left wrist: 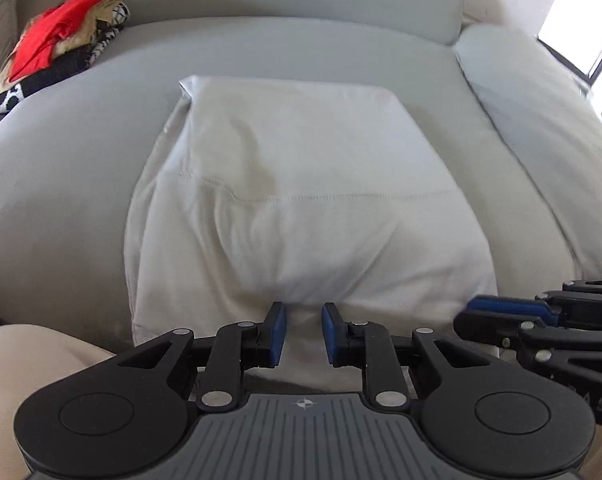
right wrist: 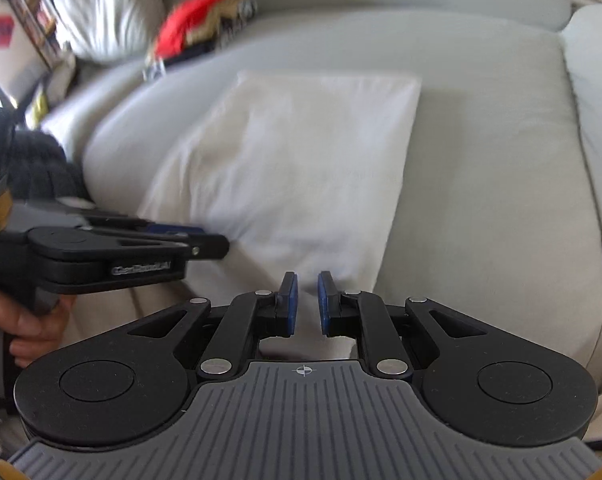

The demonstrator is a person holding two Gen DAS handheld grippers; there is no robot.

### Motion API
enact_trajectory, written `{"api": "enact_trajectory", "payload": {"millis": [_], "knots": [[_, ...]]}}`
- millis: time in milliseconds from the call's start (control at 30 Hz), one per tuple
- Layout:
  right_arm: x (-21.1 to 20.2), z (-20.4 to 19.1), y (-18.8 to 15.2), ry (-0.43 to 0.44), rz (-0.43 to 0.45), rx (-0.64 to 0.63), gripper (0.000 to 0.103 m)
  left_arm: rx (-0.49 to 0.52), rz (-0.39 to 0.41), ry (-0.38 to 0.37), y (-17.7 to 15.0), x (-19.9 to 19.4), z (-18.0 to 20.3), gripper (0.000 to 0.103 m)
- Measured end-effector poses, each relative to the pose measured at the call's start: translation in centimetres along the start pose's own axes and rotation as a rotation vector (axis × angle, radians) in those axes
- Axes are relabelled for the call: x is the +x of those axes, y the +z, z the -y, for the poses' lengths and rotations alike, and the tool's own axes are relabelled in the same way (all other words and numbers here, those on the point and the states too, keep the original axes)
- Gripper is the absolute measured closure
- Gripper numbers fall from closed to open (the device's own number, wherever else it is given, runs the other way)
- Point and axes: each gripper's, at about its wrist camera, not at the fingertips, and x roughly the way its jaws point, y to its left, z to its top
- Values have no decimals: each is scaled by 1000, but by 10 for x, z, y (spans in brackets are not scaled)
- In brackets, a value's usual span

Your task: Fold clothes

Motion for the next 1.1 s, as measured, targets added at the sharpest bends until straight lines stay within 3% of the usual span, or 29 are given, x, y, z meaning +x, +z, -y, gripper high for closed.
{"api": "enact_trajectory", "payload": {"millis": [67,167,200,267,300,367,533,733,800,1000,1100], "knots": [[2,5,-9,4,-76,16,95,18,-33,9,-1,1,4,82],[5,19,-23,-34,-169,73,83,9,-91,36,-2,0,4,81],[1,24,-25,-25,-166,95,83,9,-100,49,-3,-2,5,81],[-11,33,-24,19,-127,143,77,9,-118,74,-5,-4,6,80],[-18,35,-21,40,-98,160,63,8,-126,86,-5,-5,7,76],[-32,40,-13,64,-31,186,48,5,-104,88,0,-12,7,70],[-48,53,5,115,67,268,33,-9,-54,113,14,-24,5,64],[-35,66,23,175,67,423,33,-38,-28,137,21,-28,-6,47],[-30,66,28,175,67,430,33,-52,-13,145,27,-31,-15,36],[-20,76,37,190,66,478,32,-187,27,79,48,-30,-66,26],[-12,85,41,236,69,529,31,-270,42,33,59,-27,-95,26]]}}
